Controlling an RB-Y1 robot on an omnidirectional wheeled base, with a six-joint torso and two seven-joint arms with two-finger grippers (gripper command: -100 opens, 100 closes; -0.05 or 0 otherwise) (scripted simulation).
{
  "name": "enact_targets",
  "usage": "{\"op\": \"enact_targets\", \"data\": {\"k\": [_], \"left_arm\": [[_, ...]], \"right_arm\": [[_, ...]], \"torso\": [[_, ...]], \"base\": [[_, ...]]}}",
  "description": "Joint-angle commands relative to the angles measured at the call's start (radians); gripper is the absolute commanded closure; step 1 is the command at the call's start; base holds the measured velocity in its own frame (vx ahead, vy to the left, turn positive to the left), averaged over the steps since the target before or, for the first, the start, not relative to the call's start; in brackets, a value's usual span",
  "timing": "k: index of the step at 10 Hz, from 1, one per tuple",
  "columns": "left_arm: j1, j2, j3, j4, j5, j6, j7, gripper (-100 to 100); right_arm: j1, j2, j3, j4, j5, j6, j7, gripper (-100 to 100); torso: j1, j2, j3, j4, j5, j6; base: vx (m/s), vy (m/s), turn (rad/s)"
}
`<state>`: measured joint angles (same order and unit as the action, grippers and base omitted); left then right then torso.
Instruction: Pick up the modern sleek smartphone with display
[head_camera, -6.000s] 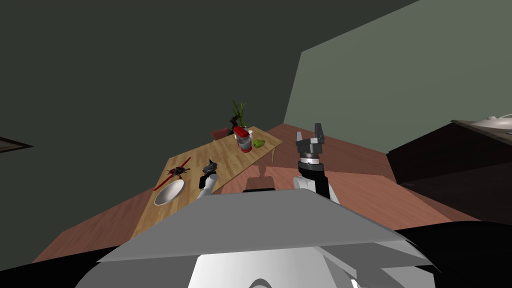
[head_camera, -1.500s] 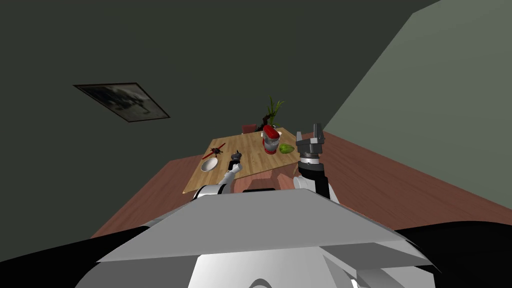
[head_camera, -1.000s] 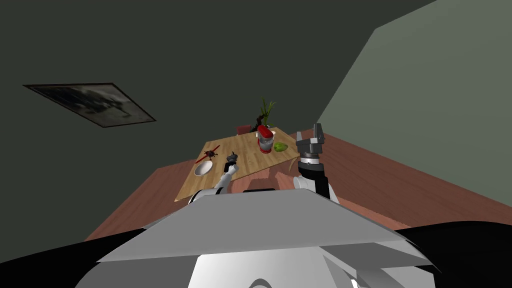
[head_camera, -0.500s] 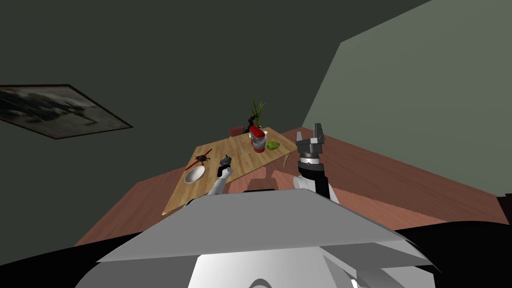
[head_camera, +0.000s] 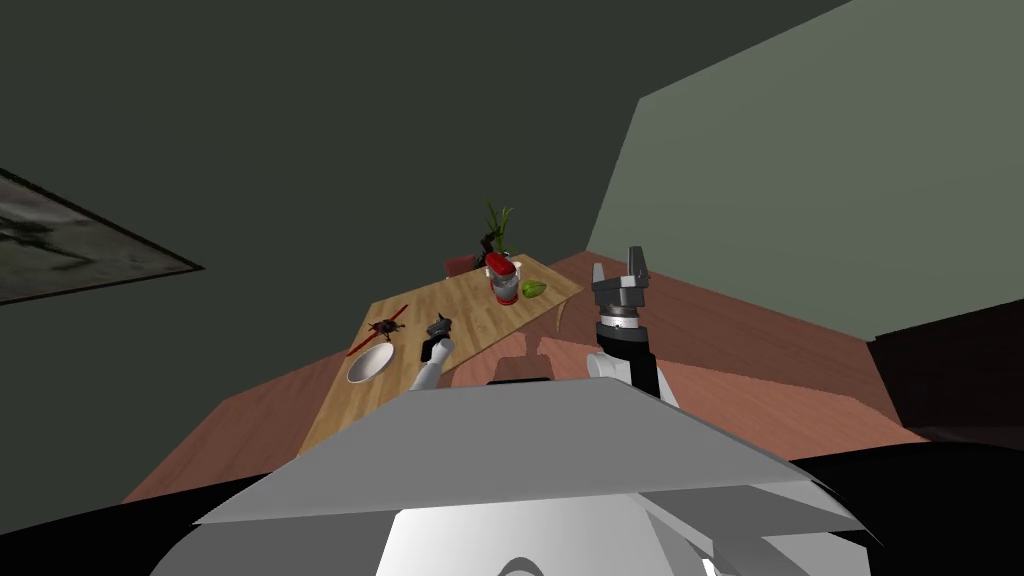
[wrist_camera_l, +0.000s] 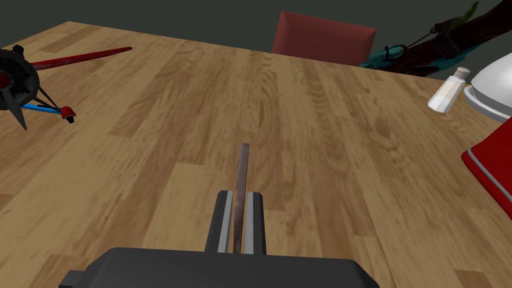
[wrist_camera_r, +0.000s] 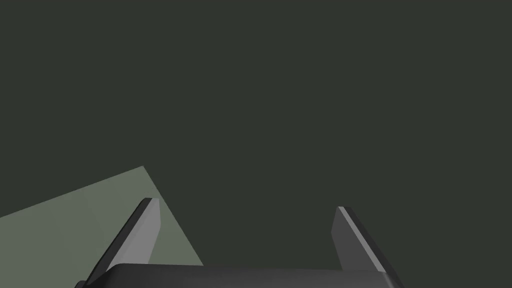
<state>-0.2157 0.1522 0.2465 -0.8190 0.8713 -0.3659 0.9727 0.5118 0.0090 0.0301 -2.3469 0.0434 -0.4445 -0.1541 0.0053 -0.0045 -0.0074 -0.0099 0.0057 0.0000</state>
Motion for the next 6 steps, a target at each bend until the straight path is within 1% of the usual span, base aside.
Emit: {"op": "enact_targets", "data": {"k": [1, 2, 3, 4, 5, 6], "left_arm": [[0.05, 0.02, 0.023, -0.05, 0.05, 0.024, -0.043, 100], [0.057, 0.02, 0.023, -0.073, 0.064, 0.024, -0.043, 100], [0.057, 0.02, 0.023, -0.074, 0.064, 0.024, -0.043, 100], [0.098, 0.042, 0.037, -0.104, 0.109, 0.036, -0.071, 100], [0.1, 0.042, 0.037, -0.122, 0.115, 0.036, -0.071, 100], [0.142, 0.063, 0.051, -0.166, 0.156, 0.049, -0.099, 100]], "right_arm": [[0.0, 0.0, 0.0, 0.0, 0.0, 0.0, 0.0, 0], [0.0, 0.0, 0.0, 0.0, 0.0, 0.0, 0.0, 0], [0.0, 0.0, 0.0, 0.0, 0.0, 0.0, 0.0, 0], [0.0, 0.0, 0.0, 0.0, 0.0, 0.0, 0.0, 0], [0.0, 0.0, 0.0, 0.0, 0.0, 0.0, 0.0, 0], [0.0, 0.0, 0.0, 0.0, 0.0, 0.0, 0.0, 0]], "torso": [[0.0, 0.0, 0.0, 0.0, 0.0, 0.0], [0.0, 0.0, 0.0, 0.0, 0.0, 0.001], [0.0, 0.0, 0.0, 0.0, 0.0, 0.0], [0.001, -0.001, 0.0, 0.0, 0.0, 0.0], [0.001, 0.0, 0.0, 0.0, 0.0, 0.001], [0.0, 0.0, 0.0, 0.0, 0.0, 0.001]], "base": [[-0.02, -0.037, -0.267], [-0.022, -0.025, -0.112], [-0.01, -0.01, 0.015], [-0.019, -0.023, -0.255], [-0.022, -0.021, -0.165], [-0.024, -0.046, -0.34]]}}
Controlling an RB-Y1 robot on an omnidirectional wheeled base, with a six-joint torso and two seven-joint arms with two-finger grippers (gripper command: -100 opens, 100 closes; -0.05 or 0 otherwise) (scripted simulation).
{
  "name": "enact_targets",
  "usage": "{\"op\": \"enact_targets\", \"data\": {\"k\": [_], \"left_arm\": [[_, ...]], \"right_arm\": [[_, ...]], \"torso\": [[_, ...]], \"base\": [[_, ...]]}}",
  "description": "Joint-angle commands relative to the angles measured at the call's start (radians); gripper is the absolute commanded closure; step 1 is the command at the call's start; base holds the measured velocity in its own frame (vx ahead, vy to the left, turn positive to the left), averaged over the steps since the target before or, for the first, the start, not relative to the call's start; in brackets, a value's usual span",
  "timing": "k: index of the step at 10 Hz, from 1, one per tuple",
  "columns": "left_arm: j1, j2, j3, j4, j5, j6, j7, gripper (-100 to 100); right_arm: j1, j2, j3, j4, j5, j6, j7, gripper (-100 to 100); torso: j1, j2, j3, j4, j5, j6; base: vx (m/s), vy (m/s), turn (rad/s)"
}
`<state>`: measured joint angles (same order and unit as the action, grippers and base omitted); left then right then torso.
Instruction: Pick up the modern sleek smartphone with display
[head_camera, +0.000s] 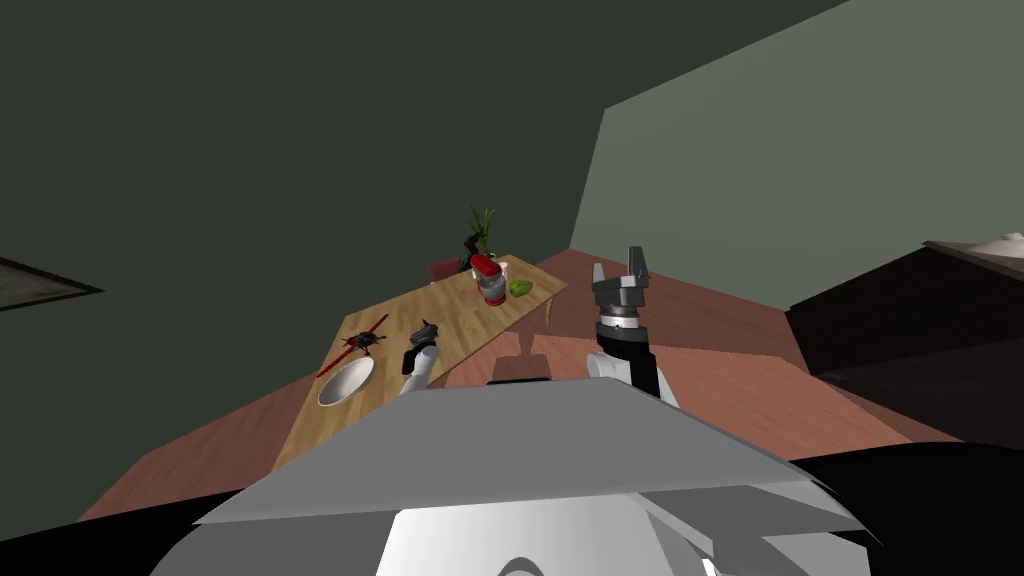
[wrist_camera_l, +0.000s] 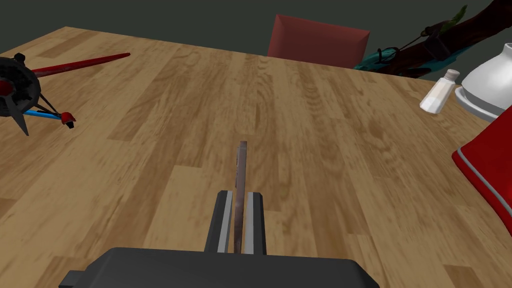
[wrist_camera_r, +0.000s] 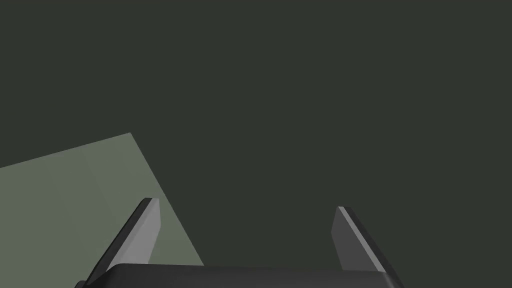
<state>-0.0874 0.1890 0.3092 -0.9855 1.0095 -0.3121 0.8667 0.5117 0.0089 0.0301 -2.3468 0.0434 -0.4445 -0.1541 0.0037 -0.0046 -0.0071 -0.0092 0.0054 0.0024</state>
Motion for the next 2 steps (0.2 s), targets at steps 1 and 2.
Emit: {"op": "enact_targets", "data": {"k": [1, 2], "left_arm": [[0.0, 0.0, 0.0, 0.0, 0.0, 0.0, 0.0, 100], [0.002, 0.0, 0.003, -0.007, 0.004, 0.005, -0.01, 0]], "right_arm": [[0.0, 0.0, 0.0, 0.0, 0.0, 0.0, 0.0, 0], [0.0, 0.0, 0.0, 0.0, 0.0, 0.0, 0.0, 0]], "torso": [[0.0, 0.0, 0.0, 0.0, 0.0, 0.0], [0.001, -0.001, -0.001, -0.001, 0.0, -0.002]], "base": [[-0.012, -0.018, -0.077], [-0.002, -0.004, 0.011]]}}
